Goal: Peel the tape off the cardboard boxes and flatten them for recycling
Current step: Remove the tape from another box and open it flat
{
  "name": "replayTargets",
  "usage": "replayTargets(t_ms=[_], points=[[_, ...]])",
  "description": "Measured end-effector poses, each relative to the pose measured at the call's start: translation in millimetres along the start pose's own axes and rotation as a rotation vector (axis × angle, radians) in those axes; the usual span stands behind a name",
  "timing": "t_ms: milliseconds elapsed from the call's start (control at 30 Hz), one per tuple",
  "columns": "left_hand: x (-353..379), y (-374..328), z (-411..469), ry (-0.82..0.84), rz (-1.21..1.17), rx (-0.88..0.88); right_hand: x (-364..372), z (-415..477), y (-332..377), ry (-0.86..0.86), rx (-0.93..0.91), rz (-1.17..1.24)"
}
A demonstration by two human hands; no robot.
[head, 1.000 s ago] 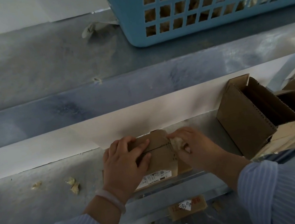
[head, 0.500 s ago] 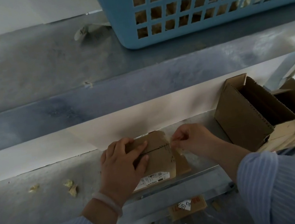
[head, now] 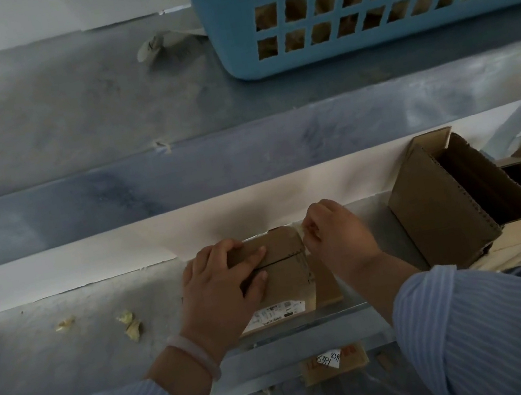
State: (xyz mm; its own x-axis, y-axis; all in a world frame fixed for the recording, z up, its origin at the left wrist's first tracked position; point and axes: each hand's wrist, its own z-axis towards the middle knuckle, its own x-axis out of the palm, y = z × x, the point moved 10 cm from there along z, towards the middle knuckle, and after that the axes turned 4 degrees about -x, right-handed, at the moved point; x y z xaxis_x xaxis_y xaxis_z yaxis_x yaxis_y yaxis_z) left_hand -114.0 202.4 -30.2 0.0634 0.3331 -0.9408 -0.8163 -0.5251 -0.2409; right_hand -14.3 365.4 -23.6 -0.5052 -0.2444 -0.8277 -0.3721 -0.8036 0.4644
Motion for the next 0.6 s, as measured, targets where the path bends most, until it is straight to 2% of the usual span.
replayTargets(t_ms=[133, 200, 300, 400, 467, 600], points=[[0, 1, 1, -0.015, 0.006, 0.002, 4, 1, 0, -0.036, 0.001, 0.079], [1, 1, 1, -0.017, 0.011, 0.002, 5, 0, -16, -0.016, 0.109, 0.196], [2, 1, 1, -0.022, 0.016, 0.001, 17, -13, -44, 0.107, 0.384, 0.584], [2, 1, 1, -0.014, 0.023, 0.004, 25, -23, -44, 0.185, 0.44, 0.859], [2, 2, 1, -0.012, 0.023, 0.003, 30, -26, -41, 0.231, 0.457, 0.879], [2, 1, 1, -0.015, 0.027, 0.003, 33, -26, -46, 0.206, 0.509, 0.734]])
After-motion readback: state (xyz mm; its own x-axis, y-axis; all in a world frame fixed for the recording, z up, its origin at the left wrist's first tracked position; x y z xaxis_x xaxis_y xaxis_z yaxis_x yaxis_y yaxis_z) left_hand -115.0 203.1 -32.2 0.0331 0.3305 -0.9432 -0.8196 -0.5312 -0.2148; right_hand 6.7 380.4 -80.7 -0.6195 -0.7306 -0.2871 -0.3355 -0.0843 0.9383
